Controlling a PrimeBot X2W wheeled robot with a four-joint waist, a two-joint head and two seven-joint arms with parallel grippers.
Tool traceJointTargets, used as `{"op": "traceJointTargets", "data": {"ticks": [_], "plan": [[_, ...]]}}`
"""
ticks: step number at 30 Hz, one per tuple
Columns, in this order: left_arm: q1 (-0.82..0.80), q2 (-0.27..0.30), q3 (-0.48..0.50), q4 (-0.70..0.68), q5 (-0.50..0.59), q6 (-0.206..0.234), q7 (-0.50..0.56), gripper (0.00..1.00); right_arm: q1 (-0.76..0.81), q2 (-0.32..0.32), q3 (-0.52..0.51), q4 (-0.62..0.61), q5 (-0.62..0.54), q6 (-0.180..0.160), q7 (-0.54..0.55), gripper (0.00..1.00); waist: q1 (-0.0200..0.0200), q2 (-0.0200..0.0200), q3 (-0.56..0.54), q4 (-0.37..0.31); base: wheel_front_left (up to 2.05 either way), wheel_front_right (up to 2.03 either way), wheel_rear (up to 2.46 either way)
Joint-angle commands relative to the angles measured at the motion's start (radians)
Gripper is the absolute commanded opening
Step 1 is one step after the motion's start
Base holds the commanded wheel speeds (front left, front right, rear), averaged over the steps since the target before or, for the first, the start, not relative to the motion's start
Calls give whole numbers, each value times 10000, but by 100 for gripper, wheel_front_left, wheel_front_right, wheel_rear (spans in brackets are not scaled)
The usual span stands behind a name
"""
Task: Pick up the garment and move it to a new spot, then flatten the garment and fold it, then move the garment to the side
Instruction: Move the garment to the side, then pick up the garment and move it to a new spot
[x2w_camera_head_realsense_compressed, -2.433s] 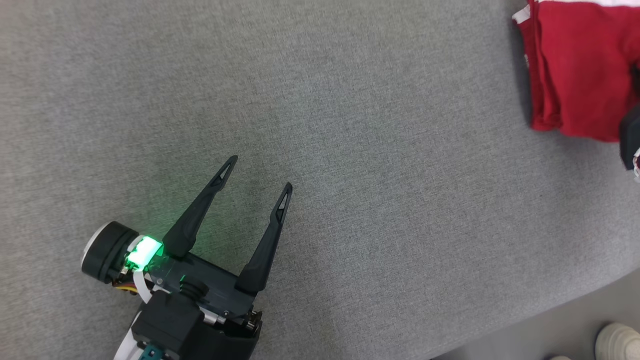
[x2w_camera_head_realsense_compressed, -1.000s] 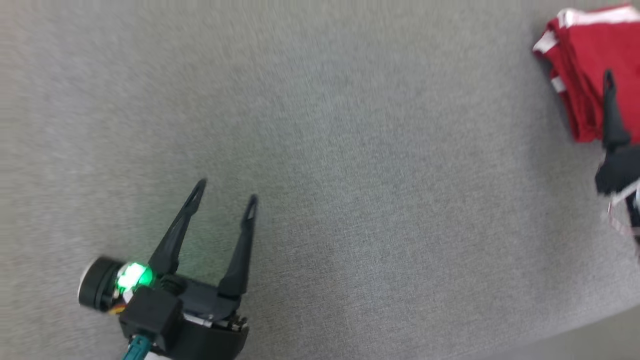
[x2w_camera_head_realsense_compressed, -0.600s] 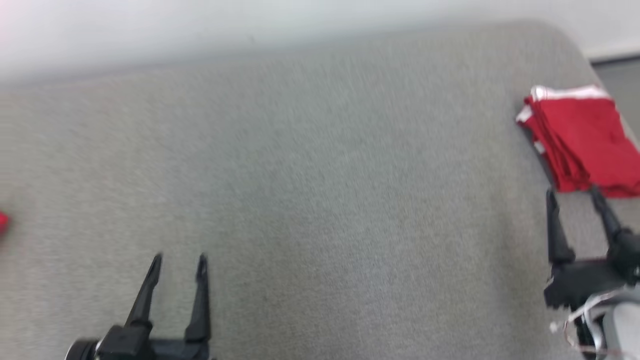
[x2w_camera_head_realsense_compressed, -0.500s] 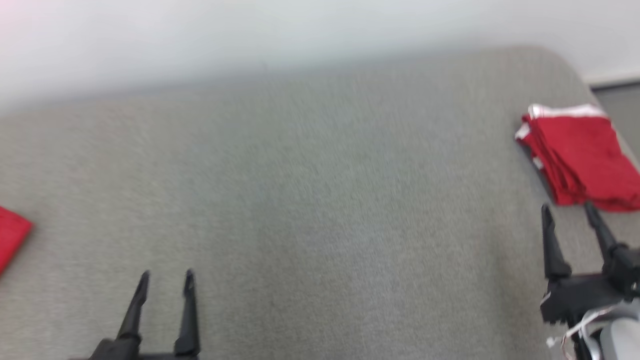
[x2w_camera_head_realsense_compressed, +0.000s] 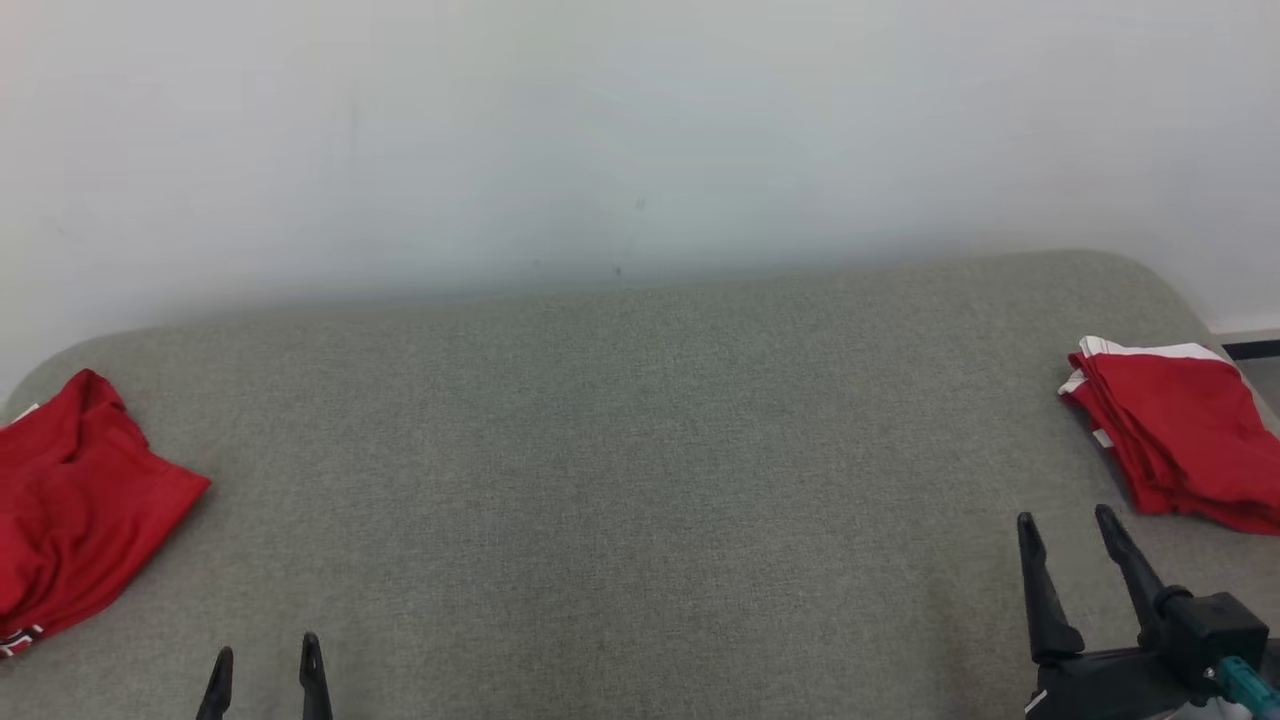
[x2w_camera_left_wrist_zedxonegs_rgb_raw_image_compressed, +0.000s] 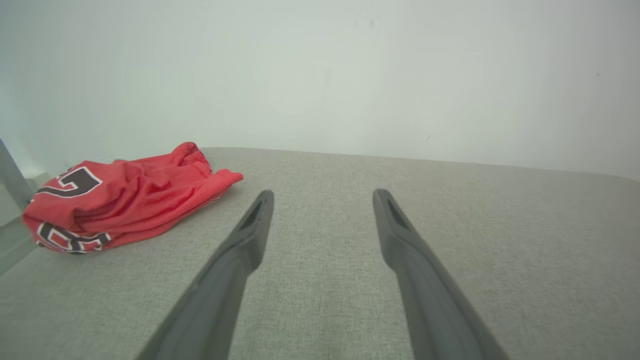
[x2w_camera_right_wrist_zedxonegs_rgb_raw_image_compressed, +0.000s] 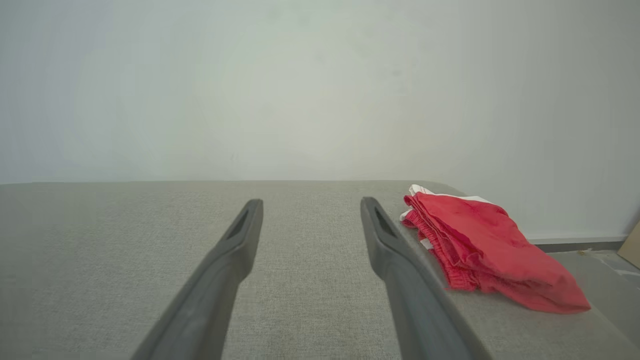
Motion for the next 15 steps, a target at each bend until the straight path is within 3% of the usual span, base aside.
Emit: {"op": "traceJointTargets", "data": {"ticks": [1,15], "plan": [[172,-39,109,89,72,-54,-30,100,196,101,80,23,90,-28,-55,100,3,1,-231,159,0,0,0],[415,-142,503,810,155,-299,-31,100,573,283,662,387,244,-28,-99,100,3,1,-377,95,0,0,0]]}}
